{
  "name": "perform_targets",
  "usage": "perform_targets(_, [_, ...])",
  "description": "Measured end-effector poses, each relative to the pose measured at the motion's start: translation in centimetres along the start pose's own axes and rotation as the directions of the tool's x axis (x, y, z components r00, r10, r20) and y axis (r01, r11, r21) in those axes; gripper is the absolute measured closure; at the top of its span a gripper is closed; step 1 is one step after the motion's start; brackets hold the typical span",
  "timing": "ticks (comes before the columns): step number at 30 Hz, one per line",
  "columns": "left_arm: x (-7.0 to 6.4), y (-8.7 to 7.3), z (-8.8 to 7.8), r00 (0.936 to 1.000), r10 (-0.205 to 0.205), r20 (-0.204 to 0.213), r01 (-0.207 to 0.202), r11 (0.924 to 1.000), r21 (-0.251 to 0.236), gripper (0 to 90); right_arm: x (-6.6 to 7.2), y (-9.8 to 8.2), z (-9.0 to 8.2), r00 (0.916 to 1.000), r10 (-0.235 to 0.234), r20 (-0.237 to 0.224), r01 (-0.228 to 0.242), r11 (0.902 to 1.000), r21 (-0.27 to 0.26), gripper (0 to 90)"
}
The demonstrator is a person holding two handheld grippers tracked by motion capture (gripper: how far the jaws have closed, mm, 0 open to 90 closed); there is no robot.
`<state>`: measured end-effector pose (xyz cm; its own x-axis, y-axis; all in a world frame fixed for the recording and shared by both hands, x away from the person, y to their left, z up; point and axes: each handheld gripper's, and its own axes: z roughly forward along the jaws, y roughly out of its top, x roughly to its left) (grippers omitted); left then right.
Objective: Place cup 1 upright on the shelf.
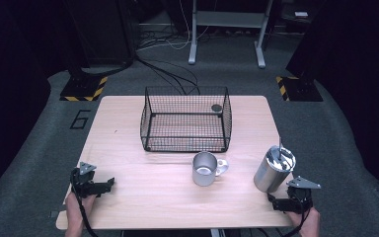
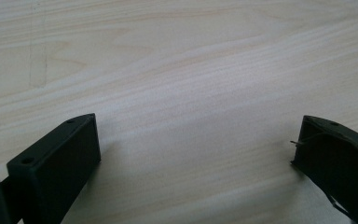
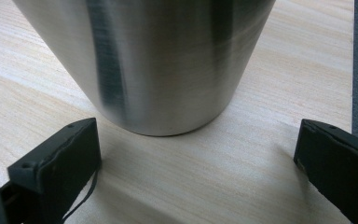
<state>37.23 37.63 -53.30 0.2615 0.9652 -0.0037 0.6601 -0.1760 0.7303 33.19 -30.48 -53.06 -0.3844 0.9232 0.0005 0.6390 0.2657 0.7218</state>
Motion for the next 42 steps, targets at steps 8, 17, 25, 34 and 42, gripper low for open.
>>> perform_targets(8, [0.5, 0.7, 0.7, 0.9996, 0.020, 0.019, -0.021, 0.9998, 0.002, 0.0, 0.0, 0.0, 0.0, 1.0000, 0.002, 0.002, -0.002, 1.0000, 0.000, 0.0])
perform_targets(17, [1.0, 1.3, 1.3, 0.9988, 0.037, 0.033, -0.037, 0.9993, 0.006, 0.1, 0.2, 0.1, 0.0, 0.9996, 0.020, 0.020, -0.021, 0.9998, 0.007, 0.0])
perform_targets(25, [0.9, 1.3, 1.4, 0.9994, 0.028, 0.023, -0.028, 0.9996, 0.000, 0.1, 0.7, 0.3, -0.4, 0.9992, 0.038, 0.013, -0.038, 0.9992, 0.008, 0.0])
perform_targets(34, [0.8, 1.4, 1.4, 0.9996, 0.023, 0.017, -0.023, 0.9997, 0.004, 0.1, 2.2, 1.7, -2.3, 0.9992, 0.040, 0.005, -0.040, 0.9991, -0.015, 0.0])
perform_targets(42, [0.9, 1.4, 1.4, 0.9996, 0.023, 0.017, -0.023, 0.9997, 0.005, 0.1, 2.4, 3.3, -4.3, 0.9979, 0.064, -0.006, -0.064, 0.9953, -0.072, 0.0])
